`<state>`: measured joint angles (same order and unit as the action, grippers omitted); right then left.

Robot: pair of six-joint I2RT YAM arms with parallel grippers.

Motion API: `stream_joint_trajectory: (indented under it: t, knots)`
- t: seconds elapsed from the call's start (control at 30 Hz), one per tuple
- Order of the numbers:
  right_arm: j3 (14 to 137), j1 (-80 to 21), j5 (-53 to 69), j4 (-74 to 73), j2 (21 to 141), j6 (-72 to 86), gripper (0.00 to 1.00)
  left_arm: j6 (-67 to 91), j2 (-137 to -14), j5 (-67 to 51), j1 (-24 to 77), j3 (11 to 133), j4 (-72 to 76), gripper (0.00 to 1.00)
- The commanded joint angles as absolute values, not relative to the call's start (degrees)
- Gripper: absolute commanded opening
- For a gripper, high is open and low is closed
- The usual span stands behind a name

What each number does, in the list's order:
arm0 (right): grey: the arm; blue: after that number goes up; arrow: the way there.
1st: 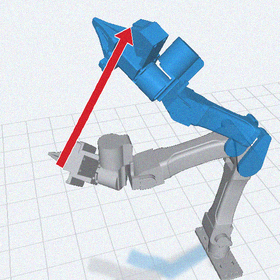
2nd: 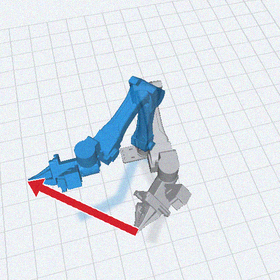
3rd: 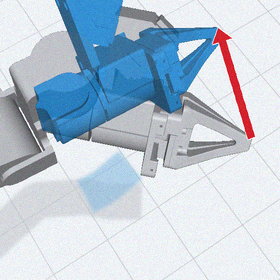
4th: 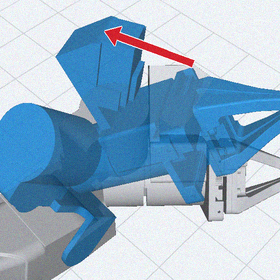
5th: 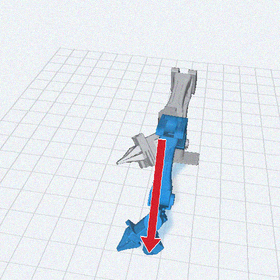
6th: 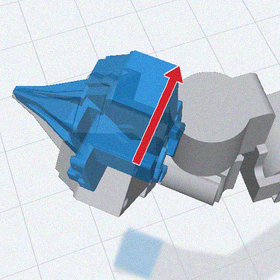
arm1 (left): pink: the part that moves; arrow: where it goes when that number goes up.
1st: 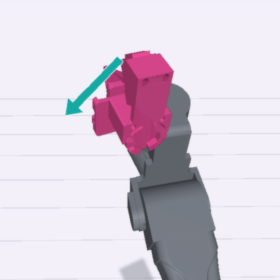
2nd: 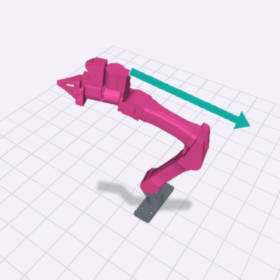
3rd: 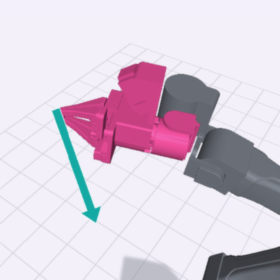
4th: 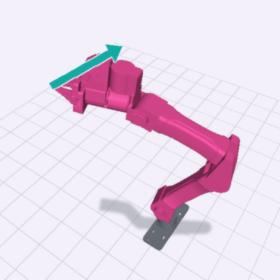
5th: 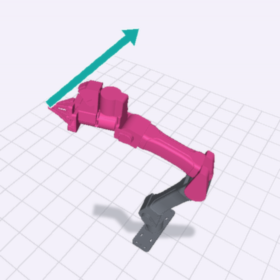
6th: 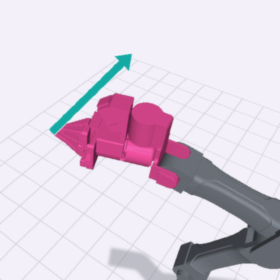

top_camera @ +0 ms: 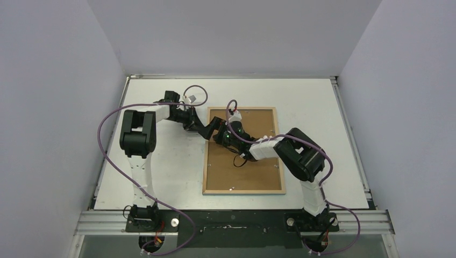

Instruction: Put the photo into the frame

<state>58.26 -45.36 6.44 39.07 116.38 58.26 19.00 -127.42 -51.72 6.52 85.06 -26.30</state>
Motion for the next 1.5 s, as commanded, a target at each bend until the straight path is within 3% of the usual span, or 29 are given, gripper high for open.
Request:
stream_joint_trajectory:
  t: [0.0, 0.73, 1.47]
  knots:
    - [59.63, -45.25, 4.57, 31.84, 111.66, 53.45, 1.0, 18.81, -128.61, -48.25, 7.25, 83.75, -24.42, 0.0]
    - [69.35, -45.48, 6.56, 29.59, 122.05, 53.65, 1.0, 19.2, -128.54, -48.95, 6.98, 82.47, -23.12, 0.0]
    - [67.12, -44.54, 3.87, 24.38, 117.59, 49.33, 1.0, 19.0, -128.08, -48.78, 6.69, 82.35, -23.29, 0.0]
